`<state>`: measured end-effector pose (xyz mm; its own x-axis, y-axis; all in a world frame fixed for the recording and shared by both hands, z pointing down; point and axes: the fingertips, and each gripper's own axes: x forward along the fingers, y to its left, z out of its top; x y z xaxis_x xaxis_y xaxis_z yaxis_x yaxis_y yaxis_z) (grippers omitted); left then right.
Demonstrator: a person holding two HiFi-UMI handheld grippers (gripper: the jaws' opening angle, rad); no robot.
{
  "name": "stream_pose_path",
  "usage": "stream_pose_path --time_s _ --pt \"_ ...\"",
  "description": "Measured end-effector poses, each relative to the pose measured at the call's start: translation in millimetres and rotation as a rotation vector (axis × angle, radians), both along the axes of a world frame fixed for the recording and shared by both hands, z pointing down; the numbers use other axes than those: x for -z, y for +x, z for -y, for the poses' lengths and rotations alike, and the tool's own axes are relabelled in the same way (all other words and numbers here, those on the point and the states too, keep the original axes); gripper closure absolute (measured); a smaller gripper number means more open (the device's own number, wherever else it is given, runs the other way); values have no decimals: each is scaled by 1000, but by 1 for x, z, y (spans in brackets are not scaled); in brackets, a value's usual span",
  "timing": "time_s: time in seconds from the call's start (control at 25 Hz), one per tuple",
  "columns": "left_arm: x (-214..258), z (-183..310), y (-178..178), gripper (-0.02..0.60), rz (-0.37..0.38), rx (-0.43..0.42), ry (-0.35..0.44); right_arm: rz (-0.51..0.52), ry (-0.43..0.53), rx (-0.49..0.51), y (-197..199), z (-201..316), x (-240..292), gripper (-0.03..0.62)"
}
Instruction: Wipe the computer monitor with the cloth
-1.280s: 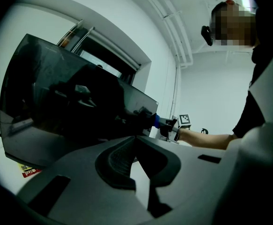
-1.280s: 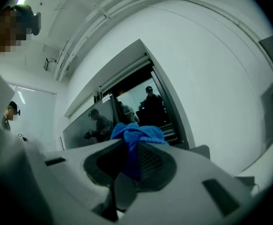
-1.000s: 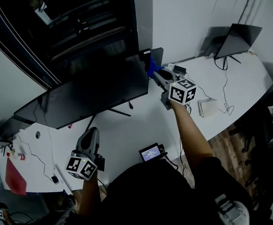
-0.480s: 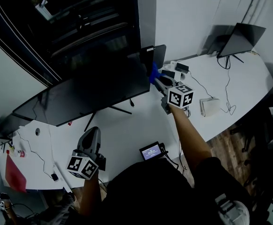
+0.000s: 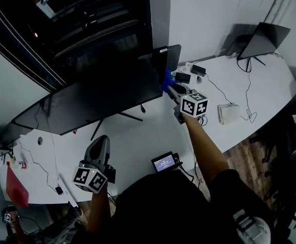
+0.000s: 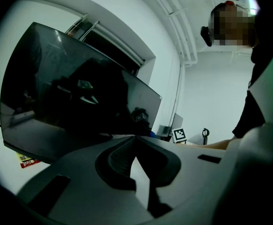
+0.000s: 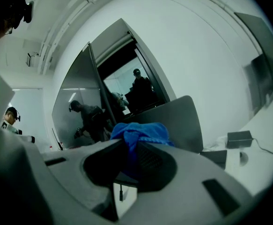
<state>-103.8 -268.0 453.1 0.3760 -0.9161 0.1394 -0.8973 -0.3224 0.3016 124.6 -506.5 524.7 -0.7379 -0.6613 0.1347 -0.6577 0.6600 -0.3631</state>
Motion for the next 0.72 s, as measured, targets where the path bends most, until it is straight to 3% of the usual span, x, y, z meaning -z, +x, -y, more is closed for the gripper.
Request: stream_pose_path --time_s 0.72 --pt "-4 -7 -14 588 -8 46 -14 -40 -154 -53 0 6 -80 534"
